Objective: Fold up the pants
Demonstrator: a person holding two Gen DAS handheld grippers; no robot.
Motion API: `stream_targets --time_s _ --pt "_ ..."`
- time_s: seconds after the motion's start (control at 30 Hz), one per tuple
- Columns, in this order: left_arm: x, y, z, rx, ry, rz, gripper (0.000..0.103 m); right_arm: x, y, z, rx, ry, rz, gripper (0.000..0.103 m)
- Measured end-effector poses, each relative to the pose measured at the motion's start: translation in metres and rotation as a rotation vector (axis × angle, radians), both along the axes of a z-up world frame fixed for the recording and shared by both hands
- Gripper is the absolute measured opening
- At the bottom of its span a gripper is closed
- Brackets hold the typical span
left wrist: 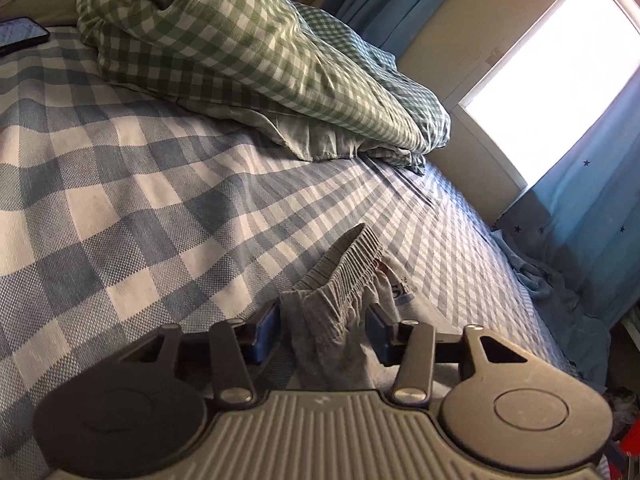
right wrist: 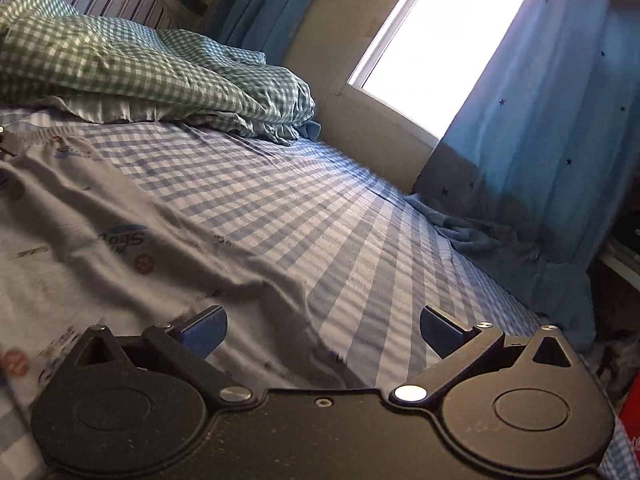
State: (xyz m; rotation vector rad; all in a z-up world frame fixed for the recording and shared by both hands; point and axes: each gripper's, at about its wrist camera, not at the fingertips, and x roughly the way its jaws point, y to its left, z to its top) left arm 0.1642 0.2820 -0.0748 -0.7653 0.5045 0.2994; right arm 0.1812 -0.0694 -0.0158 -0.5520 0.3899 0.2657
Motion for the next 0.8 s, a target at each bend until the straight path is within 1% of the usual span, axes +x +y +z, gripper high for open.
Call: stream_targets --time_s 0.07,0.1,0.13,0.17,0.27,0.33,0.37,0.47,0.53,0.6,0.7,0.8 --pt "0.004 0.000 0.001 0.003 0.030 0.020 0.030 -0.017 -0.004 -0.013 -0.024 0.028 0.004 0.102" --pt "0.006 -0.001 0.002 -0.004 0.029 0.025 0.024 -0.021 -0.004 -0.021 -0.052 0.047 0.012 0.102" --pt "0.007 -0.002 0.004 -0.003 0.031 0.026 0.022 -0.024 -0.004 -0.027 -0.069 0.057 0.016 0.102" --pt "0.009 -0.004 0.008 0.020 0.037 0.025 0.020 -0.027 -0.006 -0.028 -0.058 0.048 0.013 0.102" --pt "0.015 -0.026 0.033 0.203 0.038 -0.011 0.017 -0.032 -0.015 -0.017 0.010 0.043 0.001 0.102" --pt "0.016 -0.047 0.056 0.315 0.002 -0.054 0.017 -0.034 -0.024 -0.008 0.044 0.027 -0.011 0.102" --pt "0.016 -0.057 0.067 0.358 -0.019 -0.078 0.017 -0.036 -0.030 -0.004 0.056 0.017 -0.016 0.102" --pt "0.018 -0.102 0.107 0.472 -0.092 -0.185 0.017 -0.044 -0.052 0.006 0.092 -0.006 -0.036 0.102" --pt "0.018 -0.133 0.128 0.516 -0.136 -0.268 0.017 -0.050 -0.073 0.011 0.117 -0.019 -0.063 0.102" --pt "0.017 -0.169 0.146 0.541 -0.177 -0.358 0.017 -0.057 -0.094 0.015 0.139 -0.035 -0.089 0.102" --pt "0.012 -0.223 0.162 0.561 -0.233 -0.489 0.017 -0.070 -0.132 0.019 0.162 -0.057 -0.136 0.102" --pt "0.005 -0.279 0.164 0.596 -0.258 -0.617 0.017 -0.085 -0.169 0.018 0.167 -0.073 -0.184 0.102"
